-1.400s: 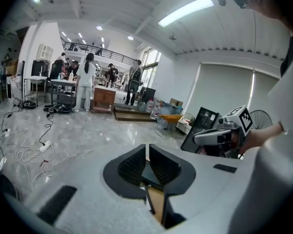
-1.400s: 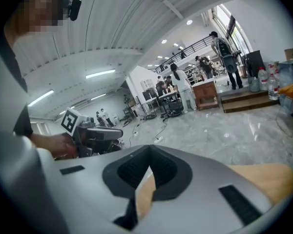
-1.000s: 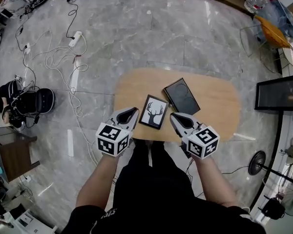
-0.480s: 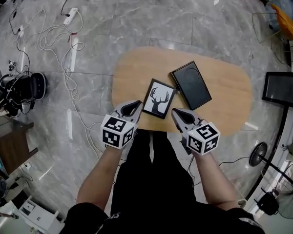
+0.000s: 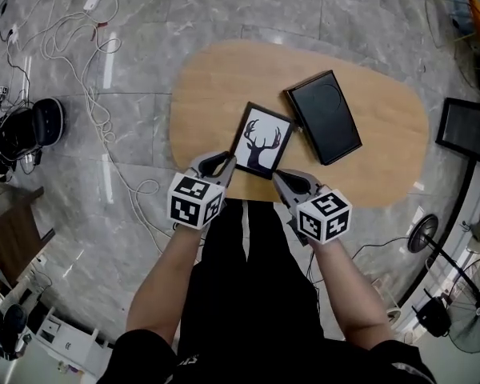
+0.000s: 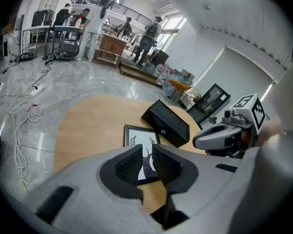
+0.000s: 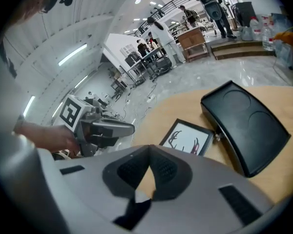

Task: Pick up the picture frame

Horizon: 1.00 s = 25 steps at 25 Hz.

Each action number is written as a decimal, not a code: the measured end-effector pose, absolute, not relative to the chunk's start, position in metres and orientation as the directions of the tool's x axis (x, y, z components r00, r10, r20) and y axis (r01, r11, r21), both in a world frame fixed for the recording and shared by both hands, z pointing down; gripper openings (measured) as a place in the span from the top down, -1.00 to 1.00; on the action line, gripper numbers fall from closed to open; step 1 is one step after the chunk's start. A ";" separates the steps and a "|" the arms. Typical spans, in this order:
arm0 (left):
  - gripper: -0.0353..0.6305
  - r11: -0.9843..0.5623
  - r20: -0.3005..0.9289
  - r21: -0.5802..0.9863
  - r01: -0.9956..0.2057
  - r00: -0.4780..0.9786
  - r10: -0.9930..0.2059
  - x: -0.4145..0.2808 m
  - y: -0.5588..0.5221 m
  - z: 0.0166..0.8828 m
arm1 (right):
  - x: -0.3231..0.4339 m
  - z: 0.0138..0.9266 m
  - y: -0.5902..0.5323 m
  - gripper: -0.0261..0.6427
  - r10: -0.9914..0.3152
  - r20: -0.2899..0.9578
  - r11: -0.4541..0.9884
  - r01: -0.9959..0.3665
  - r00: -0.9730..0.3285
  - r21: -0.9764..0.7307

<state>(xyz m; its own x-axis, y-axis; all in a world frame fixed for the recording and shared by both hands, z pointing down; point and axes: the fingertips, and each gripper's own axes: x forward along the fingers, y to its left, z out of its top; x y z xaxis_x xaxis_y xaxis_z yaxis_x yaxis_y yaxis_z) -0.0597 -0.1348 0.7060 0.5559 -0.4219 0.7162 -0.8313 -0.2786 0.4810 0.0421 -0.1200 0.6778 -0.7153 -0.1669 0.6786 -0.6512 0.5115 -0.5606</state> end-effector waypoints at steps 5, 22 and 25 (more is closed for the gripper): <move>0.58 -0.292 0.737 0.497 -0.817 0.575 -0.355 -0.050 -0.122 0.750 | 0.049 0.730 -0.101 0.90 -0.130 0.737 0.478 -0.693 -0.664 -0.540; 0.50 -0.337 0.833 0.415 -0.845 0.502 -0.233 -0.059 -0.096 0.848 | 0.075 0.837 -0.095 0.69 -0.108 0.894 0.403 -0.841 -0.434 -0.360; 0.51 -0.337 0.833 0.413 -0.846 0.500 -0.235 -0.059 -0.095 0.849 | 0.075 0.836 -0.095 0.62 -0.124 0.905 0.411 -0.852 -0.406 -0.326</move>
<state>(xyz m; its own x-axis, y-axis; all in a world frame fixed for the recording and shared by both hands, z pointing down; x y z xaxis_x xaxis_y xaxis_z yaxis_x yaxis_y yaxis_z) -0.0594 -0.0954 0.8487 0.5002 -0.2355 0.8333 -0.8462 -0.3370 0.4127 0.0753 -0.0948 0.8360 -0.4060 -0.1244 0.9054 -0.8517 0.4106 -0.3256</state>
